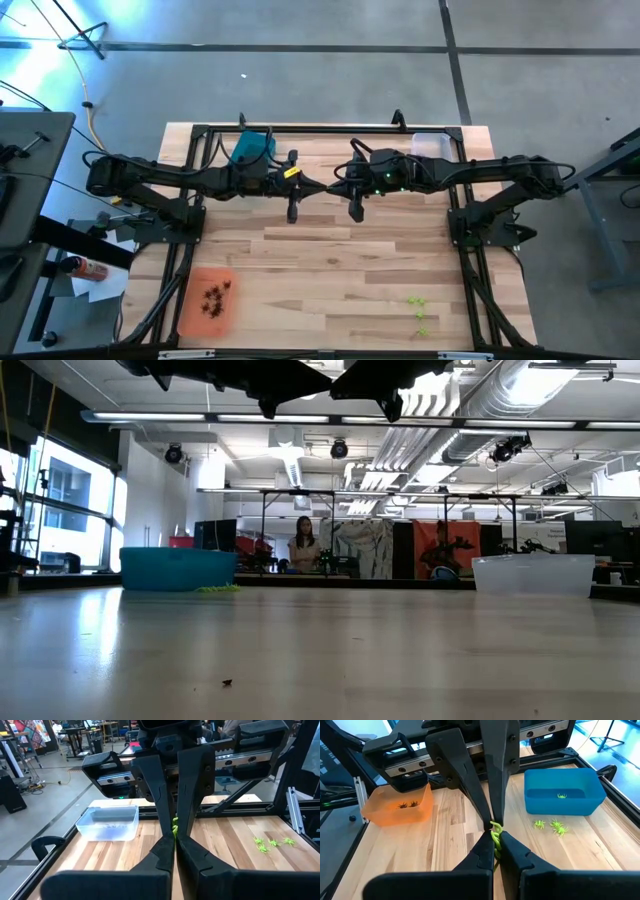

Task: Sort Halloween decoration
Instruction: Put the green spider toy into the blue bin

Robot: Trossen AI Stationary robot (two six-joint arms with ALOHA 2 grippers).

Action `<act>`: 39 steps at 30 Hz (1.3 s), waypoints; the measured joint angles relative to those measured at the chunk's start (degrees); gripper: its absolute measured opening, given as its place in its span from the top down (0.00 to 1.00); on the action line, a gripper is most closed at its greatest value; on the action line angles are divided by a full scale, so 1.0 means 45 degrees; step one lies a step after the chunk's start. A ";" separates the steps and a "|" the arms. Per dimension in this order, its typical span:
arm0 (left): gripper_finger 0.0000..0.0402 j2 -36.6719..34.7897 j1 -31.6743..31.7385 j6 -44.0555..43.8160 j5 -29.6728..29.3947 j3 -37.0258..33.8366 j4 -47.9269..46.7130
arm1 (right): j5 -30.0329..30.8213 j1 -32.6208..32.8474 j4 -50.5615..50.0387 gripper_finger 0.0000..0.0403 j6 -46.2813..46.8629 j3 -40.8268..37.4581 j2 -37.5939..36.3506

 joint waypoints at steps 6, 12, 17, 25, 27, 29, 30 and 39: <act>1.00 0.0000 0.0007 -0.0005 -0.0032 0.0000 -0.0005 | -0.0004 0.0000 -0.0009 0.97 -0.0039 0.0000 0.0000; 1.00 -0.0038 0.0367 -0.0005 -0.0262 0.0000 -0.0128 | 0.0608 -0.0022 -0.0745 0.78 -0.0146 0.0000 -0.0041; 1.00 -0.0657 0.0820 0.0086 -0.0350 -0.0005 -0.1490 | 0.2313 -0.0023 -0.2169 0.57 -0.0042 0.0000 -0.0542; 1.00 -0.2855 0.2267 0.0720 -0.1616 -0.0005 -0.4572 | 0.2898 -0.0373 -0.4855 0.36 0.0764 0.0000 -0.1649; 1.00 -0.3312 0.2761 0.0616 -0.1685 -0.0005 -0.4992 | 0.2919 -0.0588 -0.5314 0.35 0.1078 0.0000 -0.1768; 1.00 -0.3601 0.3176 0.0312 -0.1596 -0.0005 -0.5196 | 0.2819 -0.0747 -0.5415 0.35 0.1377 0.0000 -0.1778; 1.00 -0.3672 0.3318 0.0138 -0.1415 -0.0005 -0.5139 | 0.2640 -0.0815 -0.5425 0.35 0.1438 0.0000 -0.1778; 1.00 -0.2580 0.2874 -0.1017 -0.0554 -0.0005 -0.5035 | 0.0473 -0.0937 -0.5432 0.35 0.1532 -0.1024 -0.1167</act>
